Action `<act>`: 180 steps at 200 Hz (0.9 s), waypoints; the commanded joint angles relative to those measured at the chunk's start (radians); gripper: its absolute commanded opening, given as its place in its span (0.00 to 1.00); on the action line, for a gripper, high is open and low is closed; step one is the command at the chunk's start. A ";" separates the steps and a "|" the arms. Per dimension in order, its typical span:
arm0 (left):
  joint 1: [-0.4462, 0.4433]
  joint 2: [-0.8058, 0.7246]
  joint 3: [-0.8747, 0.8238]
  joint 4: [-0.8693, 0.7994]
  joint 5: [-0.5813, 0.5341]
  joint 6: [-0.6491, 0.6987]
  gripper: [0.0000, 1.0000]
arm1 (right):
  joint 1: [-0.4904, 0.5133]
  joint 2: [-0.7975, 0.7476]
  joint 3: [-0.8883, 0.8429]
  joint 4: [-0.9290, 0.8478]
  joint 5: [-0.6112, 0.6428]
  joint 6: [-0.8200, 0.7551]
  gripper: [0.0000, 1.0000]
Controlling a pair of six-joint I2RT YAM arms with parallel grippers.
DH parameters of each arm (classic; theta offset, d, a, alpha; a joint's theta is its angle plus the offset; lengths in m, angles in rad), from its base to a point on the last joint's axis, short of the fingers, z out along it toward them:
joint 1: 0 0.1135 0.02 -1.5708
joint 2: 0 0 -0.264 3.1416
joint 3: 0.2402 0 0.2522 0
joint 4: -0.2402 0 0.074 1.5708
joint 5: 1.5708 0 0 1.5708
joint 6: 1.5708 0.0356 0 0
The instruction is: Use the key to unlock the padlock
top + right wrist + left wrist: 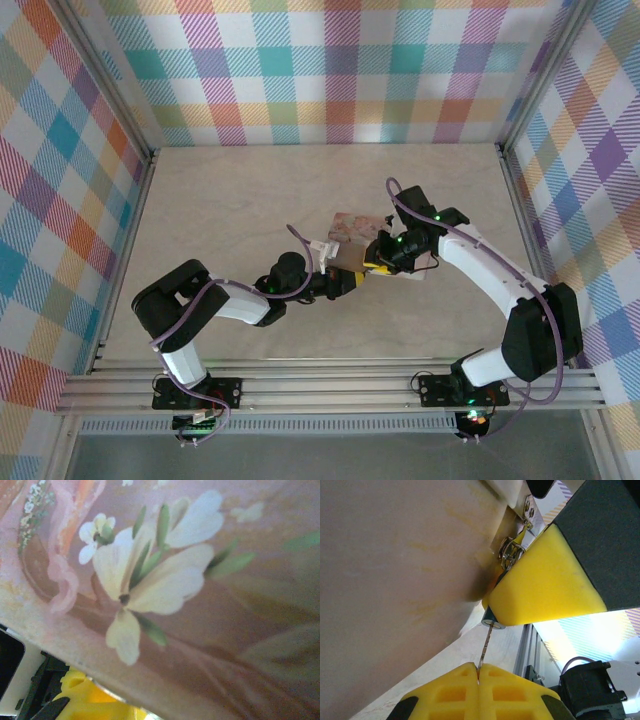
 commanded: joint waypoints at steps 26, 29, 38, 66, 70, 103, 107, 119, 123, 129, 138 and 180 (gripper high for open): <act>-0.014 -0.087 0.033 0.017 -0.092 0.091 0.00 | 0.009 -0.021 0.015 -0.063 -0.100 0.009 0.00; -0.015 -0.089 0.036 0.011 -0.093 0.098 0.00 | 0.009 -0.021 0.017 -0.067 -0.101 0.010 0.00; -0.020 -0.100 0.040 -0.009 -0.099 0.114 0.00 | 0.009 -0.019 0.026 -0.079 -0.102 0.011 0.00; -0.031 -0.119 0.049 -0.049 -0.113 0.138 0.00 | 0.009 -0.014 0.041 -0.093 -0.111 0.021 0.00; -0.032 -0.117 0.050 -0.047 -0.109 0.132 0.00 | 0.009 -0.013 0.041 -0.091 -0.114 0.024 0.00; -0.031 -0.060 0.055 0.087 -0.095 0.026 0.00 | 0.015 -0.021 0.027 -0.061 -0.130 0.053 0.00; -0.032 -0.050 0.059 0.103 -0.091 0.011 0.00 | 0.016 -0.022 0.024 -0.057 -0.131 0.057 0.00; -0.032 -0.019 0.075 0.148 -0.081 -0.031 0.00 | 0.019 -0.028 0.006 -0.038 -0.134 0.071 0.00; -0.031 -0.008 0.079 0.160 -0.076 -0.041 0.00 | 0.021 -0.031 -0.003 -0.030 -0.135 0.077 0.00; -0.031 0.005 0.083 0.181 -0.071 -0.055 0.00 | 0.024 -0.033 -0.015 -0.017 -0.137 0.086 0.00; -0.031 0.017 0.086 0.190 -0.068 -0.063 0.00 | 0.027 -0.039 -0.037 0.003 -0.140 0.102 0.00; -0.045 0.035 -0.002 0.190 -0.115 -0.016 0.00 | 0.041 -0.032 -0.126 0.073 -0.174 0.151 0.00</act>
